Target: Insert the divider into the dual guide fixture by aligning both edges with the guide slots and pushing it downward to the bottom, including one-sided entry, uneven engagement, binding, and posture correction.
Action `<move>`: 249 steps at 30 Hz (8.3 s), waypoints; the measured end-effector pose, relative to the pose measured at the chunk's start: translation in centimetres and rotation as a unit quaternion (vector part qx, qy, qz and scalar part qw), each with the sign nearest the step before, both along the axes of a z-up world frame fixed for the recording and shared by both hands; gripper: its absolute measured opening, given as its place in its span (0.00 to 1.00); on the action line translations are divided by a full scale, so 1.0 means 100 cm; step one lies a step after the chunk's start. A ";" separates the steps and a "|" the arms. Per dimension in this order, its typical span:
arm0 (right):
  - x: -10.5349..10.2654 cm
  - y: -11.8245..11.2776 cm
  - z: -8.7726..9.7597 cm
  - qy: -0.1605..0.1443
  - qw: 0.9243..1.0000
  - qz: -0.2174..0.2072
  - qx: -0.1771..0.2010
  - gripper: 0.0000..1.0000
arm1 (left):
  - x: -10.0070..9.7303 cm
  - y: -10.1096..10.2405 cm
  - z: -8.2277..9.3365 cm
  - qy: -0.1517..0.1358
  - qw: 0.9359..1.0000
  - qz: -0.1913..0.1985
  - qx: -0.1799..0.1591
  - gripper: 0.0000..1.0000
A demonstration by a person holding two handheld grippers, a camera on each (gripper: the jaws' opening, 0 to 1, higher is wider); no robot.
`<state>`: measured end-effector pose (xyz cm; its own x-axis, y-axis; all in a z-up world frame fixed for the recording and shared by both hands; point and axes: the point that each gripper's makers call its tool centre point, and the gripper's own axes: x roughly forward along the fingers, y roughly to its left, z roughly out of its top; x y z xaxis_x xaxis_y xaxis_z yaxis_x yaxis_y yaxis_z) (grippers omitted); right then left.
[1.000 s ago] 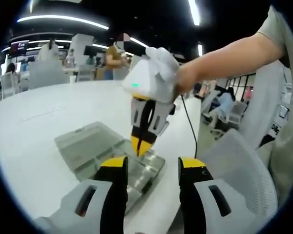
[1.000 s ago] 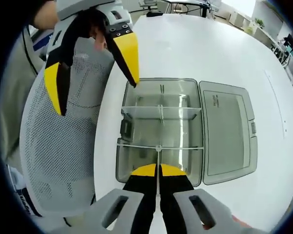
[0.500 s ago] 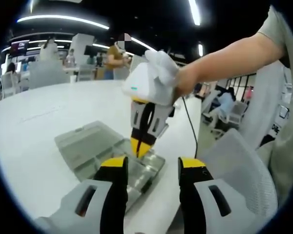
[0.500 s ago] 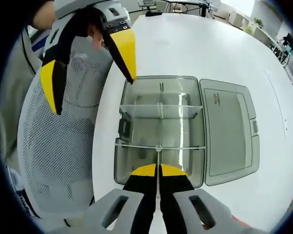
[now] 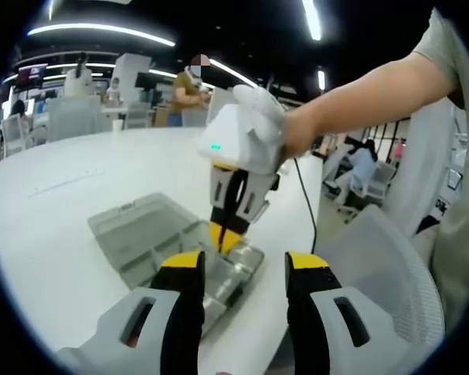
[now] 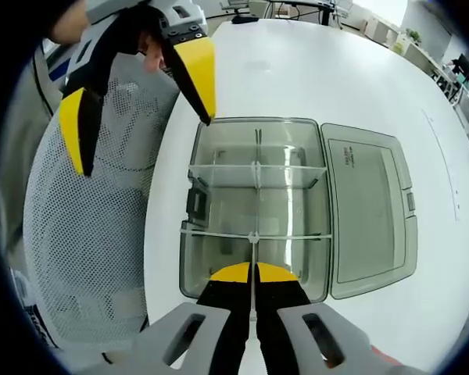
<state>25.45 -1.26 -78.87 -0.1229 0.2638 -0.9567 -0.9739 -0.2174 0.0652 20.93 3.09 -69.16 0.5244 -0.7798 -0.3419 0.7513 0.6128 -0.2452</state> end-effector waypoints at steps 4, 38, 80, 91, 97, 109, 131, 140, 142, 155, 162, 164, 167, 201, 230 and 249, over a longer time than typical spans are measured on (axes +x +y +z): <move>0.000 0.000 0.000 -0.001 1.000 -0.001 0.000 0.00 | 0.000 0.000 -0.001 0.001 1.000 0.000 0.000 0.39; -0.002 0.001 0.001 -0.020 1.000 0.005 0.004 0.00 | -0.003 -0.005 0.000 0.001 1.000 -0.003 0.003 0.39; 0.001 -0.002 0.015 -0.012 0.997 -0.062 0.054 0.10 | -0.003 0.000 -0.001 0.000 1.000 -0.010 0.009 0.39; -0.003 0.005 0.027 -0.002 0.990 -0.102 0.096 0.18 | -0.004 0.005 -0.004 0.002 1.000 -0.009 0.013 0.40; -0.005 0.012 0.035 0.002 0.984 -0.129 0.126 0.21 | -0.006 0.009 -0.006 0.003 1.000 -0.009 0.021 0.42; -0.018 0.018 0.041 0.011 0.974 -0.158 0.161 0.26 | -0.010 0.022 -0.012 0.009 0.999 -0.006 0.042 0.49; -0.035 0.020 0.059 0.003 0.944 -0.221 0.245 0.38 | -0.023 0.040 -0.020 0.021 0.996 -0.003 0.087 0.60; -0.048 0.022 0.065 0.006 0.927 -0.252 0.278 0.49 | -0.027 0.049 -0.023 0.028 0.994 0.008 0.103 0.64; -0.049 0.021 0.065 0.006 0.925 -0.254 0.282 0.52 | -0.028 0.052 -0.024 0.031 0.994 0.011 0.105 0.64; -0.053 0.019 0.080 -0.016 0.898 -0.279 0.340 0.64 | -0.037 0.062 -0.028 0.040 0.992 0.019 0.117 0.66; -0.055 0.016 0.079 -0.024 0.887 -0.297 0.353 0.67 | -0.037 0.062 -0.026 0.038 0.992 0.024 0.115 0.66; -0.056 0.015 0.079 -0.022 0.884 -0.304 0.355 0.69 | -0.037 0.063 -0.026 0.039 0.992 0.025 0.115 0.66; -0.059 0.014 0.079 -0.025 0.880 -0.309 0.359 0.71 | -0.038 0.064 -0.025 0.038 0.993 0.028 0.112 0.66; -0.058 0.015 0.076 -0.010 0.881 -0.329 0.341 0.65 | -0.027 0.111 -0.031 0.048 0.987 0.052 0.147 0.70; -0.057 0.020 0.076 -0.010 0.890 -0.310 0.334 0.63 | -0.016 0.163 -0.054 0.044 0.977 0.009 0.207 0.65; -0.058 0.020 0.076 -0.007 0.891 -0.308 0.333 0.63 | -0.012 0.218 -0.081 0.059 0.958 -0.022 0.280 0.57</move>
